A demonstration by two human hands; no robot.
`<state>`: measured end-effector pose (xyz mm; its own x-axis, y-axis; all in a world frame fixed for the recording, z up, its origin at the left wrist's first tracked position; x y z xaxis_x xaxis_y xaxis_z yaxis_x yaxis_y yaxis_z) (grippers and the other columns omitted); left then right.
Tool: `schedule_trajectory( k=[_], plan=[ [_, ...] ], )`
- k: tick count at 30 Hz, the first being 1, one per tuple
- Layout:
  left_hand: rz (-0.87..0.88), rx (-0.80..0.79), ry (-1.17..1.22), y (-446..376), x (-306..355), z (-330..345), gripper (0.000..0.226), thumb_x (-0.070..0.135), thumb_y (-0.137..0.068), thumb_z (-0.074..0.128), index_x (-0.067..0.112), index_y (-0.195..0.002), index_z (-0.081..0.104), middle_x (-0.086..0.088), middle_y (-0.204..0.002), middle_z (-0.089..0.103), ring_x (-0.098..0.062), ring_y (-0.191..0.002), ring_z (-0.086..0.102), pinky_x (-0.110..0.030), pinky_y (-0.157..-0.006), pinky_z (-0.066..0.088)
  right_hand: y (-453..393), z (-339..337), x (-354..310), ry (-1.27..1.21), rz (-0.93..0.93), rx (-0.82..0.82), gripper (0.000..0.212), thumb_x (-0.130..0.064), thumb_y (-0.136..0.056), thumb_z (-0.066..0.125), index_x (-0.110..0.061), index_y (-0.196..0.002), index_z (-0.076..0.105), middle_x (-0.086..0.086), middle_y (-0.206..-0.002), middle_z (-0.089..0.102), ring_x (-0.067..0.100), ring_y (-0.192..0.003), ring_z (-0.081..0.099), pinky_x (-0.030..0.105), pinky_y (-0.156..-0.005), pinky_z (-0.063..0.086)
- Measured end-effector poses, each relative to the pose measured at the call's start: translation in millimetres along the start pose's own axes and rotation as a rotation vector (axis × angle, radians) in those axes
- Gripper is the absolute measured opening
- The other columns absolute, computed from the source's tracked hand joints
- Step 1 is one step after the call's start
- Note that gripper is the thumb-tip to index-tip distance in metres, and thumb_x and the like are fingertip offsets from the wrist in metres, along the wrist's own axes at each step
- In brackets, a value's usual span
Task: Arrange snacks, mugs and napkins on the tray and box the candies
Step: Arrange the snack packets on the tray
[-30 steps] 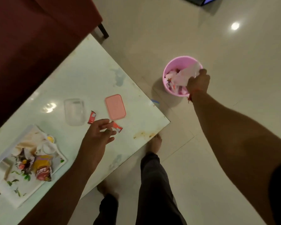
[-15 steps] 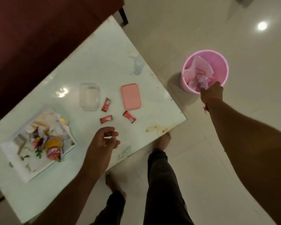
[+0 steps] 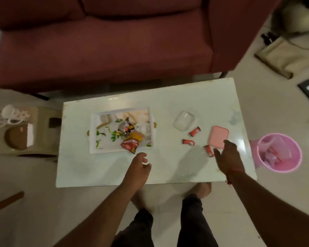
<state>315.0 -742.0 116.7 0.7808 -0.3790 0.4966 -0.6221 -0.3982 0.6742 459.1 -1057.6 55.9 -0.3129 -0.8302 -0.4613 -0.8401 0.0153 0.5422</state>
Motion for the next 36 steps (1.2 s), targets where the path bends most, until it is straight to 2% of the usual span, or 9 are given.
schedule_trajectory(
  k=[6,9,13,17,19,22,26,32,36],
  plan=[
    [-0.039,-0.04,-0.074,-15,-113,-87,0.052,0.019,-0.093,0.057,0.017,-0.141,0.037,-0.01,-0.137,0.049,-0.024,-0.117,0.057,-0.037,-0.099,0.046,56,121,-149,0.205,-0.215,-0.237,0.058,-0.033,-0.097,0.053,-0.006,-0.145,0.033,0.019,-0.147,0.038,0.035,-0.132,0.045,0.043,-0.108,0.037],
    [-0.031,-0.04,-0.108,-26,-155,-124,0.054,0.02,-0.094,0.056,0.017,-0.144,0.034,-0.009,-0.14,0.048,-0.023,-0.123,0.053,-0.036,-0.102,0.044,69,170,-200,0.225,-0.245,-0.3,0.059,-0.034,-0.097,0.053,-0.007,-0.145,0.032,0.019,-0.142,0.043,0.035,-0.128,0.048,0.042,-0.104,0.04],
    [-0.006,0.002,-0.089,-67,-182,-158,0.055,0.021,-0.094,0.058,0.017,-0.144,0.035,-0.011,-0.142,0.049,-0.025,-0.125,0.053,-0.038,-0.104,0.044,54,218,-254,0.032,-0.171,-0.283,0.057,-0.034,-0.094,0.059,-0.005,-0.139,0.038,0.023,-0.134,0.054,0.038,-0.123,0.053,0.038,-0.099,0.042],
    [0.079,0.031,-0.108,-119,-170,-157,0.058,0.018,-0.093,0.059,0.015,-0.145,0.034,-0.012,-0.143,0.048,-0.028,-0.129,0.05,-0.042,-0.107,0.043,15,252,-287,-0.169,-0.05,-0.223,0.068,-0.045,-0.089,0.062,-0.007,-0.139,0.035,0.018,-0.126,0.061,0.035,-0.118,0.057,0.032,-0.091,0.043],
    [0.122,0.048,-0.132,-144,-155,-145,0.061,0.016,-0.093,0.058,0.014,-0.148,0.031,-0.012,-0.145,0.045,-0.029,-0.133,0.045,-0.042,-0.109,0.04,-6,267,-296,-0.18,-0.01,-0.188,0.081,-0.053,-0.082,0.065,-0.01,-0.141,0.03,0.017,-0.129,0.058,0.036,-0.12,0.055,0.043,-0.099,0.046],
    [0.201,0.06,-0.185,-174,-127,-125,0.069,0.014,-0.091,0.059,0.011,-0.151,0.024,-0.013,-0.152,0.037,-0.029,-0.14,0.037,-0.04,-0.112,0.032,-31,287,-300,-0.059,0.017,-0.219,0.083,-0.058,-0.077,0.064,-0.015,-0.138,0.028,0.01,-0.114,0.06,0.036,-0.113,0.056,0.049,-0.094,0.049],
    [0.344,0.034,-0.308,-211,-94,-99,0.095,0.008,-0.083,0.068,0.017,-0.155,0.007,-0.009,-0.162,0.015,-0.028,-0.146,0.023,-0.047,-0.117,0.03,-57,303,-295,0.01,-0.014,-0.262,0.066,-0.046,-0.079,0.066,-0.013,-0.127,0.035,0.009,-0.103,0.061,0.035,-0.102,0.062,0.048,-0.089,0.053],
    [0.316,-0.03,-0.414,-247,-85,-73,0.083,0.006,-0.089,0.051,0.015,-0.155,0.001,-0.01,-0.164,-0.004,-0.032,-0.15,0.007,-0.049,-0.117,0.028,-91,296,-297,-0.127,-0.111,-0.21,0.05,-0.023,-0.083,0.065,-0.009,-0.124,0.04,0.008,-0.101,0.06,0.029,-0.092,0.059,0.036,-0.078,0.05],
    [0.328,-0.056,-0.448,-260,-82,-58,0.085,0.011,-0.087,0.054,0.018,-0.155,0.004,-0.01,-0.164,-0.005,-0.038,-0.149,-0.001,-0.051,-0.114,0.032,-112,282,-295,-0.323,-0.113,-0.144,0.047,-0.013,-0.087,0.062,-0.016,-0.127,0.038,0.013,-0.095,0.069,0.029,-0.085,0.07,0.048,-0.079,0.059]
  ],
)
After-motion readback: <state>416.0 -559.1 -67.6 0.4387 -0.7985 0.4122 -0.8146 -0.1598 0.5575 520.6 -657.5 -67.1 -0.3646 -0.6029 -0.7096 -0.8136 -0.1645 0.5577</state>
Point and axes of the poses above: each hand's wrist, its own y-axis away from the middle knuckle, its own z-axis out of the palm, x = y × z, the point moved 8 cm from there along -y, towards the middle knuckle
